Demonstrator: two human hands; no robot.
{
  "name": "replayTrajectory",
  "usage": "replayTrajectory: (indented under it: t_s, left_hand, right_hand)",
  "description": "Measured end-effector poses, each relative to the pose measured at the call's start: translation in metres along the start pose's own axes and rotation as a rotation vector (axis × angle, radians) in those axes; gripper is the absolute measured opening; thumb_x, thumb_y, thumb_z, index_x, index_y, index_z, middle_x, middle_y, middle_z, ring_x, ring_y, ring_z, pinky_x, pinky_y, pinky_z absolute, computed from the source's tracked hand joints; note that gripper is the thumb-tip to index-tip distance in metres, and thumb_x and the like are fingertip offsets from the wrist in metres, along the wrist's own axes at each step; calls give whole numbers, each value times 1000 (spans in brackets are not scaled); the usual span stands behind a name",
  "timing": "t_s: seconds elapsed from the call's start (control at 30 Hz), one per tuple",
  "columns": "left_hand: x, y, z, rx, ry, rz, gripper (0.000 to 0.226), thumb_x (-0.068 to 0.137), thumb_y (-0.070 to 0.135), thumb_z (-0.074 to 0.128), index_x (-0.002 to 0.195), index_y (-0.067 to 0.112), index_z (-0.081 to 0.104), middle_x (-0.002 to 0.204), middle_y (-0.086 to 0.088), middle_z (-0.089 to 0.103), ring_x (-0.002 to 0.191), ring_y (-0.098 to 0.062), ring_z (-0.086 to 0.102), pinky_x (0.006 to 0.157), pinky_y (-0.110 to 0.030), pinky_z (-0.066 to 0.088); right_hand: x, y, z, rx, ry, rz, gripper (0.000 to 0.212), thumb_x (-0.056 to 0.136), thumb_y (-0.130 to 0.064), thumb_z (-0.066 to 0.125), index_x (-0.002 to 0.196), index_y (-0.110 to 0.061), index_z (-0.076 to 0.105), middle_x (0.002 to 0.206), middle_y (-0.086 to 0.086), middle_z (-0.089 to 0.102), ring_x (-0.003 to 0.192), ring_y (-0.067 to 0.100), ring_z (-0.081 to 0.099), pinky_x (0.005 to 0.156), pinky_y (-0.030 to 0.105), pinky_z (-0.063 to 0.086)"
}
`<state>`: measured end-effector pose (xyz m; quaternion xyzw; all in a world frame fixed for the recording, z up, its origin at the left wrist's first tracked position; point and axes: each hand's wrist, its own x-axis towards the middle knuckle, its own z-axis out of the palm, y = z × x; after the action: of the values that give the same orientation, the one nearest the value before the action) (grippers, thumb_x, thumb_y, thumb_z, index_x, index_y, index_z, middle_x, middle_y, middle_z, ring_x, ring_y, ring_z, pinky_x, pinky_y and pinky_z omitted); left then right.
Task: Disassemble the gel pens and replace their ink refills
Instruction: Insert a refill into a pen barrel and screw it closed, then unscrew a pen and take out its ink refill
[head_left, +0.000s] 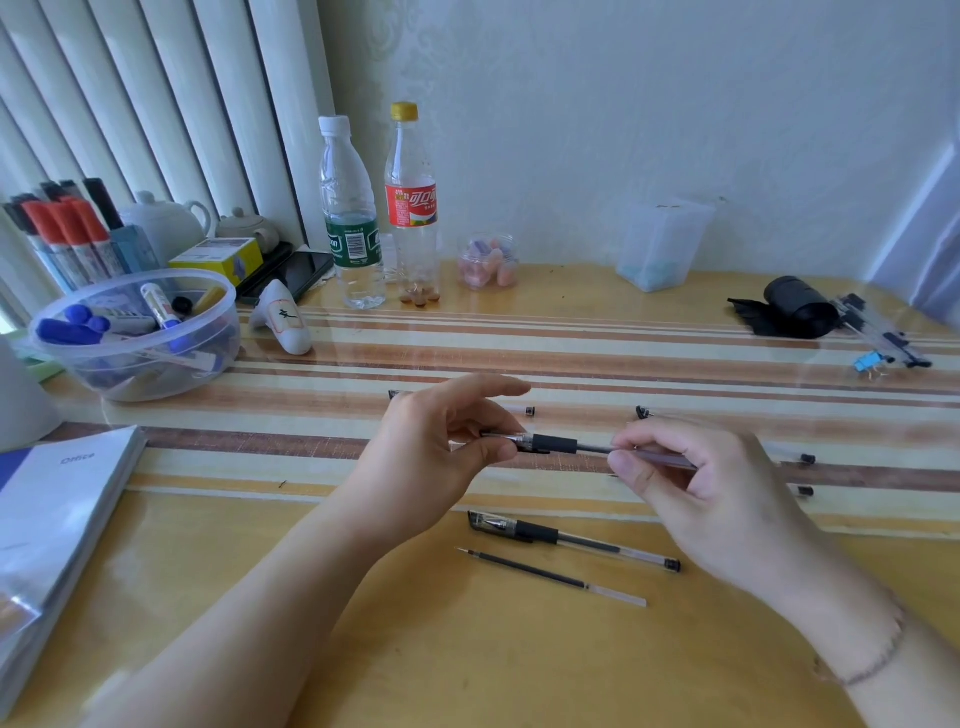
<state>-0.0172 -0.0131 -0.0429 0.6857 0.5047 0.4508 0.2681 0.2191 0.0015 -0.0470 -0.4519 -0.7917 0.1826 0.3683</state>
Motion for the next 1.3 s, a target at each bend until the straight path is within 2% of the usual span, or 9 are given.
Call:
replayTrajectory:
  t_s: [0.17, 0.33, 0.5, 0.67, 0.77, 0.9, 1.07, 1.2, 1.3]
  left_hand:
    - [-2, 2, 1, 26, 5, 8, 42, 81, 4, 72, 100, 41, 66, 83, 9, 74, 84, -5, 68, 80, -18, 53]
    - [-2, 2, -1, 61, 1, 15, 41, 80, 4, 73, 95, 41, 67, 84, 13, 73, 85, -4, 68, 81, -16, 52]
    - [-2, 5, -5, 124, -18, 78, 33, 81, 8, 72, 94, 38, 67, 86, 16, 72, 87, 1, 66, 80, -14, 51]
    - [0, 6, -7, 280, -107, 223, 13, 88, 16, 66, 97, 23, 72, 88, 15, 70, 87, -2, 63, 75, -12, 47]
    - [8, -8, -21, 331, 16, 52, 18, 90, 13, 61, 88, 28, 71, 85, 19, 69, 86, 4, 60, 70, -7, 41]
    - [16, -37, -43, 481, 7, -172, 20, 91, 16, 58, 83, 32, 68, 86, 16, 65, 87, -6, 58, 71, -25, 44]
    - [14, -43, -44, 611, -112, -198, 18, 89, 19, 62, 84, 35, 69, 88, 20, 59, 94, -13, 52, 93, -44, 42]
    - [13, -44, -44, 654, -125, -162, 29, 93, 15, 52, 87, 40, 65, 92, 18, 60, 99, -15, 51, 95, -46, 41]
    - [12, -46, -42, 619, -120, -150, 33, 94, 9, 46, 93, 34, 67, 96, 14, 61, 101, -16, 52, 97, -47, 40]
  right_hand:
    - [1, -1, 1, 70, -28, 6, 22, 81, -43, 56, 83, -26, 71, 79, -13, 71, 78, 2, 66, 67, 7, 47]
    - [0, 1, 4, 82, -37, -16, 23, 83, -44, 56, 78, -25, 70, 71, -4, 70, 70, 12, 65, 64, 30, 51]
    - [0, -2, 6, 56, -24, -19, 23, 85, -41, 57, 82, -24, 71, 74, -7, 72, 65, 2, 64, 60, 19, 51]
    - [-2, -5, 18, -11, -7, -108, 36, 87, -55, 53, 101, -28, 71, 87, -21, 68, 84, -5, 64, 66, 16, 53]
    - [2, 1, 9, -60, 95, -137, 40, 87, -54, 52, 112, -26, 65, 86, -19, 61, 79, 3, 57, 62, 14, 39]
    - [10, 14, -12, -79, 267, -56, 35, 90, -47, 56, 112, -22, 65, 84, -16, 60, 78, 16, 59, 63, 26, 47]
    - [18, 22, -50, -36, 376, 134, 10, 86, -33, 65, 92, -26, 69, 81, -11, 66, 72, 17, 58, 62, 7, 42]
    - [17, 35, -76, -181, 17, 317, 14, 78, -26, 77, 72, -37, 69, 70, 1, 64, 61, 22, 57, 55, 29, 44]
    - [16, 38, -70, -447, -226, 373, 13, 76, -38, 76, 69, -43, 66, 64, -15, 52, 57, 3, 46, 51, 28, 37]
